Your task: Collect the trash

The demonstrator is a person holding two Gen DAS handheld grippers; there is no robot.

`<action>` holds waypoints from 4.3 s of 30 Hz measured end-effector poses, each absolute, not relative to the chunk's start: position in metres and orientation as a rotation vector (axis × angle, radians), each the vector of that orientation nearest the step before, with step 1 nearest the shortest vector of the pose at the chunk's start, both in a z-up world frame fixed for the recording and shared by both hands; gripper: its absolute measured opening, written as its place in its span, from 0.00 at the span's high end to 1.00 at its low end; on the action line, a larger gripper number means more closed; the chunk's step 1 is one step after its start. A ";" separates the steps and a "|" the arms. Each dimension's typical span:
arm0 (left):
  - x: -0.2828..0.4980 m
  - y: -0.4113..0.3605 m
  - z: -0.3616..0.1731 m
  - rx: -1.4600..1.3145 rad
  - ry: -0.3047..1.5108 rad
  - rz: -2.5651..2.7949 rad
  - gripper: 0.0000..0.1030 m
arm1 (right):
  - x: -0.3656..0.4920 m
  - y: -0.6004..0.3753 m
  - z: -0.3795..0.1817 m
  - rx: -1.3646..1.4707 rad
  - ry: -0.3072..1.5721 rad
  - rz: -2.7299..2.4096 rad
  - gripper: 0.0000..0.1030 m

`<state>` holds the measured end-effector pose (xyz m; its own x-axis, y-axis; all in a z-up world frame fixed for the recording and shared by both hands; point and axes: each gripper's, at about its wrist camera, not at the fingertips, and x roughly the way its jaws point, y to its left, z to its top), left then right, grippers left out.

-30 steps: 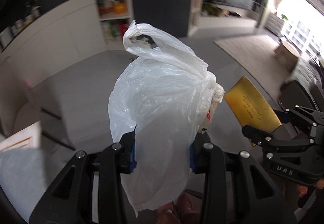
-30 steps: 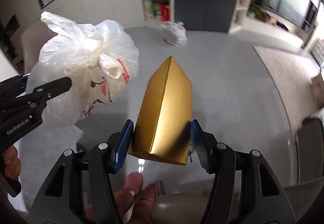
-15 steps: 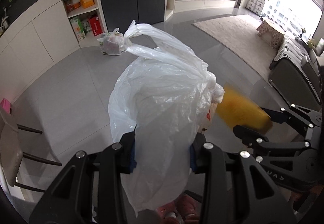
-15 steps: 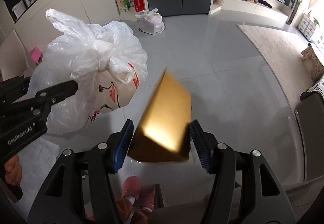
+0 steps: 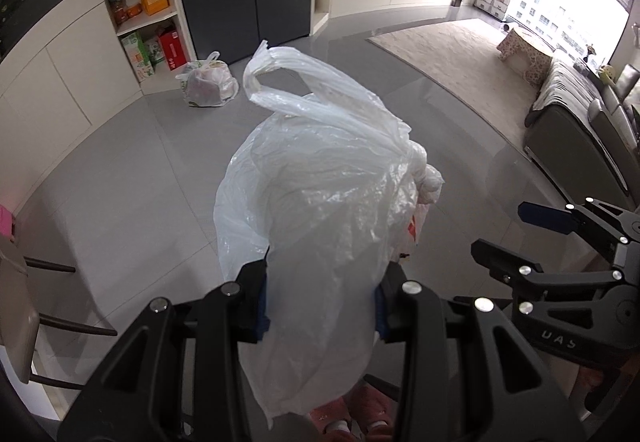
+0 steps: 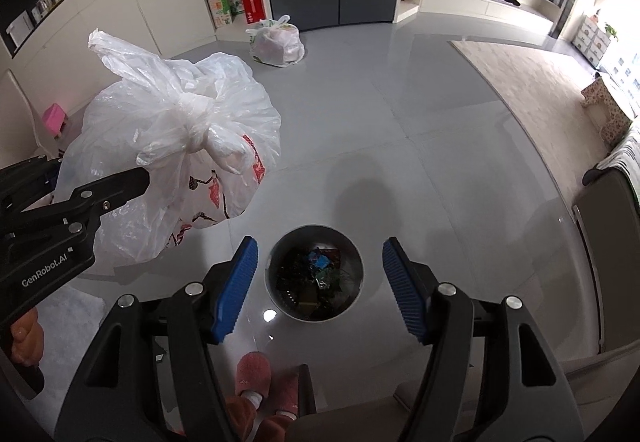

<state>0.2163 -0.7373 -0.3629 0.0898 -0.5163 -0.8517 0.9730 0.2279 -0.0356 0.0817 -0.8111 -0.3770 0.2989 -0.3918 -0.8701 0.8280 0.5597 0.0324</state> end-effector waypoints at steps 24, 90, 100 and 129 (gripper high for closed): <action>0.175 -0.763 -0.387 0.724 0.892 -1.355 0.41 | 0.022 -0.815 -0.376 0.581 0.942 -1.009 0.39; 0.246 -0.384 -0.172 0.195 0.879 -0.354 0.23 | 0.219 -0.544 -0.183 -0.041 0.902 0.049 0.26; 0.172 -0.214 -0.122 -0.033 0.849 0.082 0.19 | 0.233 -0.368 -0.141 -0.209 0.813 0.436 0.18; 0.053 -0.074 -0.054 -0.283 0.793 0.639 0.13 | 0.217 -0.218 -0.072 -0.428 0.789 0.801 0.10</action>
<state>0.0529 -0.0739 -0.0541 0.5277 0.4245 -0.7358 -0.6286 0.7777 -0.0021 0.2172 -0.2181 -0.0721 0.4405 0.4724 -0.7634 -0.7709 0.6348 -0.0520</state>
